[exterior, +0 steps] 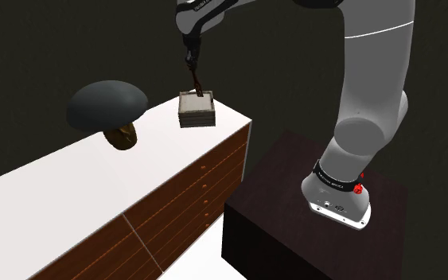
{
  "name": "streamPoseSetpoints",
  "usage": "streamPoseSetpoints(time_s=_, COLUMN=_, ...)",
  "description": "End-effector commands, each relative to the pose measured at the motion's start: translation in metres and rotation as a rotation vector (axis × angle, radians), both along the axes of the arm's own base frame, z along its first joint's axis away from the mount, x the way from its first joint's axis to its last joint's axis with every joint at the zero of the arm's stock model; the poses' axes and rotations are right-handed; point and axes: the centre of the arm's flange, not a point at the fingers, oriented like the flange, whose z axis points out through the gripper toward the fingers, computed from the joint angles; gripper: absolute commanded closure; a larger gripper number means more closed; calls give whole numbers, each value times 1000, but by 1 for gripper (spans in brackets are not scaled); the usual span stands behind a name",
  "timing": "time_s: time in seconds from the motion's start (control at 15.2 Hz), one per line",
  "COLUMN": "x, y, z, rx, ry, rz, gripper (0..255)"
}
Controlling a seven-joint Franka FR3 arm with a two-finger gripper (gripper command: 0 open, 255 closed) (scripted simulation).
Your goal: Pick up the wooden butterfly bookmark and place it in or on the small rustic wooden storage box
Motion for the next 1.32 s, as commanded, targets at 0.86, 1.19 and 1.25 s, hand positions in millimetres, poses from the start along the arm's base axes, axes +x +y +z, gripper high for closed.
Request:
streamPoseSetpoints(time_s=0.86, x=-8, y=6, z=36, rx=0, ry=3, rz=-1, gripper=0)
streamPoseSetpoints(time_s=1.19, x=-10, y=8, z=46, rx=0, ry=3, rz=-1, gripper=0)
streamPoseSetpoints(time_s=1.25, x=-10, y=8, z=46, rx=0, ry=3, rz=-1, gripper=0)
